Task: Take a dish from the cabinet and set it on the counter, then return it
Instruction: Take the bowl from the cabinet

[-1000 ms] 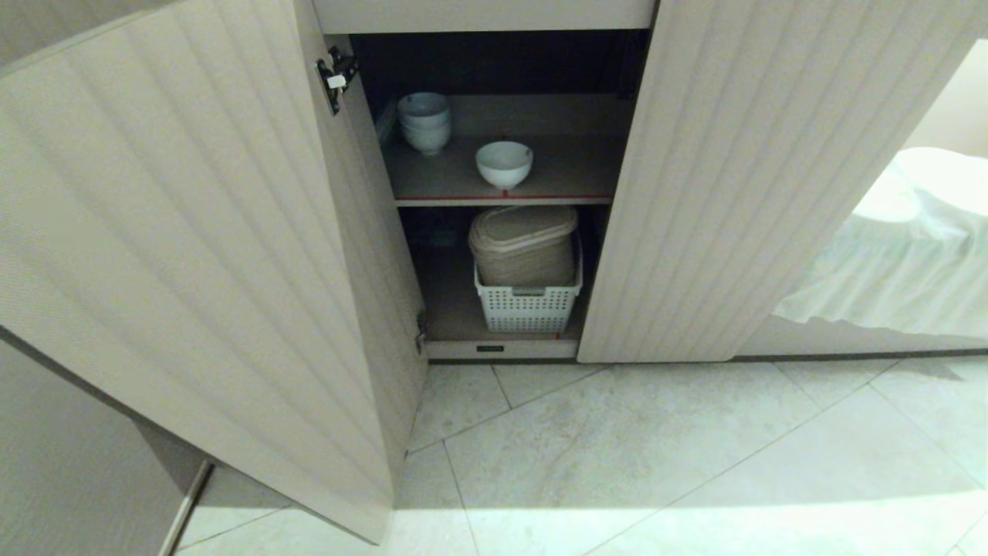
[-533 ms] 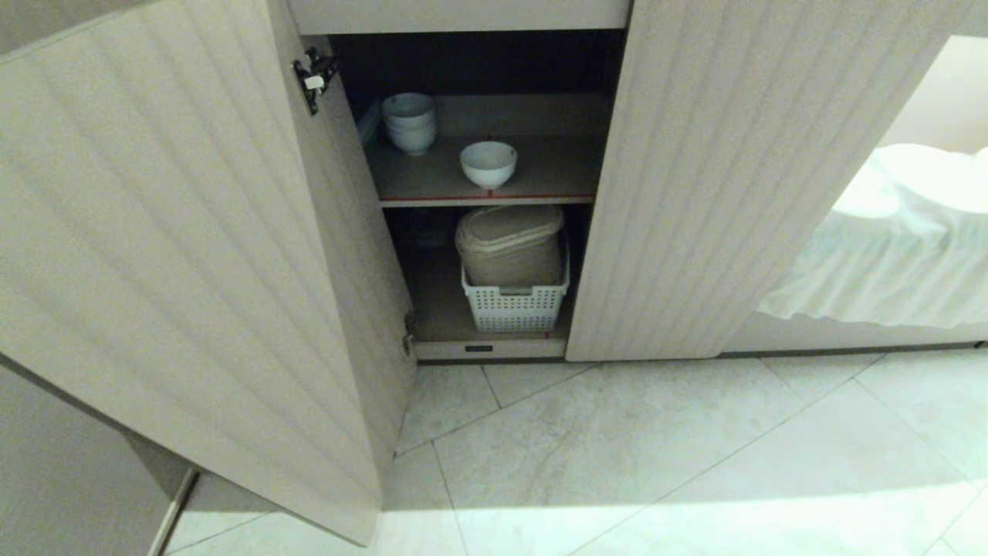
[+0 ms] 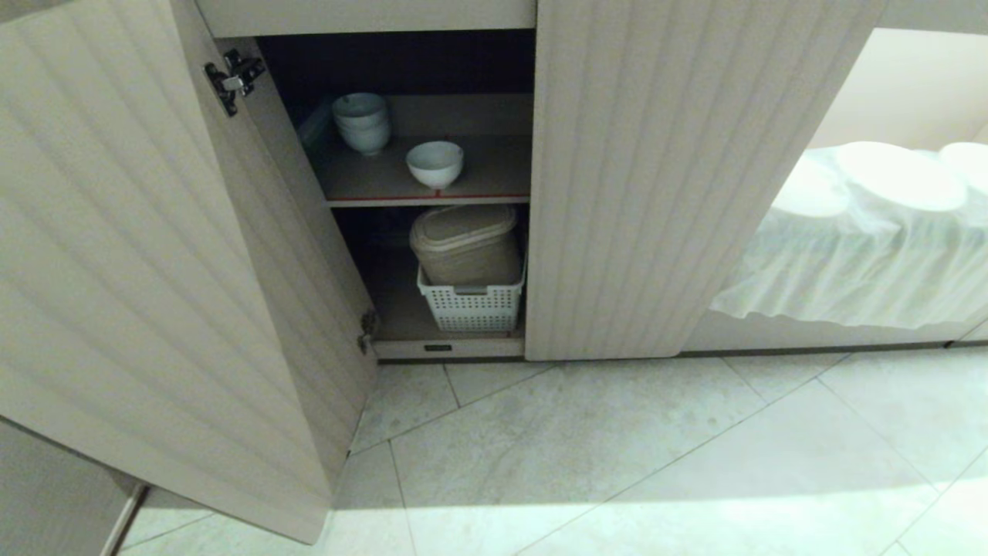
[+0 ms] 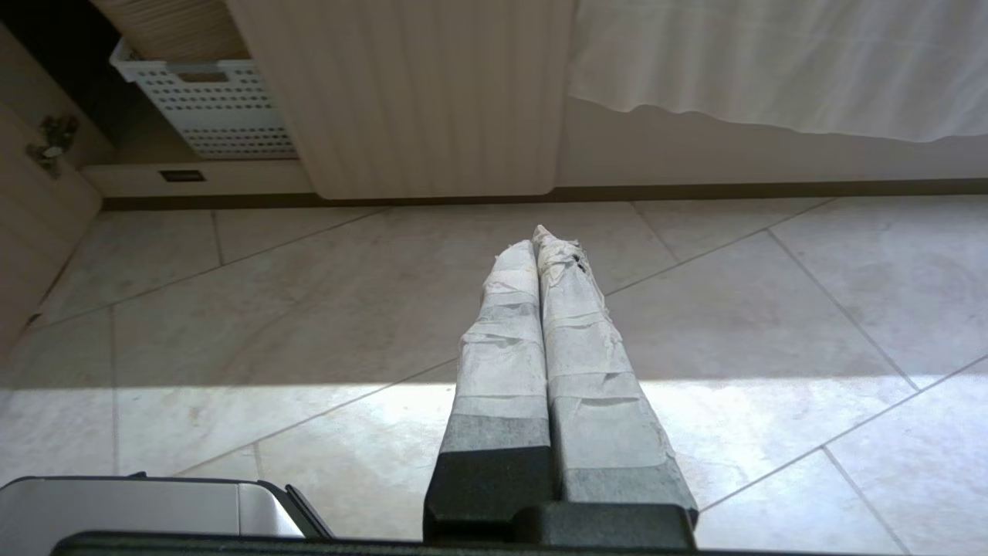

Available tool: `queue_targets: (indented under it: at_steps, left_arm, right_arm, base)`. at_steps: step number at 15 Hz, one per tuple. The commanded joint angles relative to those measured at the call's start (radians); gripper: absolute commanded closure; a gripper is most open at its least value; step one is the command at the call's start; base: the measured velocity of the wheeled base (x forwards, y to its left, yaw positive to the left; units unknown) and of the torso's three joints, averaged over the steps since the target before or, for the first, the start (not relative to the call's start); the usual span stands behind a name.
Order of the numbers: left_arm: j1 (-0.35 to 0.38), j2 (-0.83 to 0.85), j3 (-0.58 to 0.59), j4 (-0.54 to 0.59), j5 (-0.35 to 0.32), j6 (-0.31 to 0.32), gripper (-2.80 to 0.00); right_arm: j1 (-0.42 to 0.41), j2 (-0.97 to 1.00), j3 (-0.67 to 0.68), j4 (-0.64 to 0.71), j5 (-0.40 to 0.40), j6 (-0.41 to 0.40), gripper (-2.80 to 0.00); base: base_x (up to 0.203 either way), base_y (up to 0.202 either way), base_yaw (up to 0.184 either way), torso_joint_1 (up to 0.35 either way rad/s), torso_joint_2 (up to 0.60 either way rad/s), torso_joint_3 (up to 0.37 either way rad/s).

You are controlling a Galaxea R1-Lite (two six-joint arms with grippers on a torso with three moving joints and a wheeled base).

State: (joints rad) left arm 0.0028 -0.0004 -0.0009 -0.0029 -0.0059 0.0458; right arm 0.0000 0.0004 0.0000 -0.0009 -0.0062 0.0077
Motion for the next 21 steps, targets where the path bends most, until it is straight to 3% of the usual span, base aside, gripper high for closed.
queue_targets:
  at_steps: [1, 13, 21]
  left_arm:
    - [0.0, 0.0, -0.001, 0.0, 0.0, 0.0, 0.0]
    - [0.0, 0.0, -0.001, 0.001, 0.0, -0.001, 0.0]
    - [0.0, 0.0, 0.0, 0.0, -0.001, -0.001, 0.0]
  right_arm:
    - [0.0, 0.0, 0.0, -0.001, 0.0, 0.0, 0.0]
    - [0.0, 0.0, 0.0, -0.001, 0.0, 0.0, 0.0]
    - [0.0, 0.0, 0.0, -0.001, 0.0, 0.0, 0.0]
  base:
    - [0.0, -0.198, 0.001, 0.002, 0.0, 0.005]
    - [0.0, -0.192, 0.0, 0.002, 0.0, 0.004]
    - [0.0, -0.012, 0.0, 0.0, 0.0, 0.0]
